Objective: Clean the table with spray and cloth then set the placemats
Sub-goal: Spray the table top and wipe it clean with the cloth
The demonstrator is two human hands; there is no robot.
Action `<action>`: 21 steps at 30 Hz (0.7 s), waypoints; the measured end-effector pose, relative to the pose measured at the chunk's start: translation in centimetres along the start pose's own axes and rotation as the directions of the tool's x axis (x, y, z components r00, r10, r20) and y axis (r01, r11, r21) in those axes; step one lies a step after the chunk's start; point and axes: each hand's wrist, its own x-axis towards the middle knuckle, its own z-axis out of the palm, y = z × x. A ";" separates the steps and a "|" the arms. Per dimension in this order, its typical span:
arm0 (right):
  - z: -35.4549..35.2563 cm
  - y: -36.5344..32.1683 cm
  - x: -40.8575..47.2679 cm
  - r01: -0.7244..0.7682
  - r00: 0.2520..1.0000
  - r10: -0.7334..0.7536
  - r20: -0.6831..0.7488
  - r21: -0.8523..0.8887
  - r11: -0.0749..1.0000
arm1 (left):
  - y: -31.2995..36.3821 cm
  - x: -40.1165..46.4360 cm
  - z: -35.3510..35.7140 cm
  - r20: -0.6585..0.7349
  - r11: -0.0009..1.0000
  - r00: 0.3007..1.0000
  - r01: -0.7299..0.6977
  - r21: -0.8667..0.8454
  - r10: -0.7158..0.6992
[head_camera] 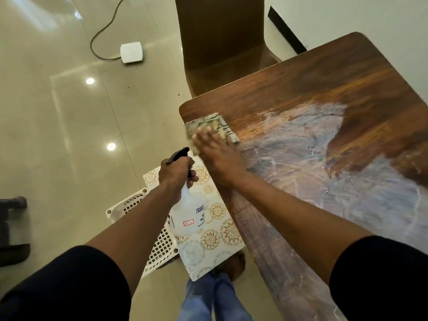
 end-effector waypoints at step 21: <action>2.4 -0.8 -11.1 -0.051 0.989 0.044 -0.141 -0.047 0.998 | -4.0 -3.1 -1.2 0.113 1.000 0.994 0.003 -0.012 -0.001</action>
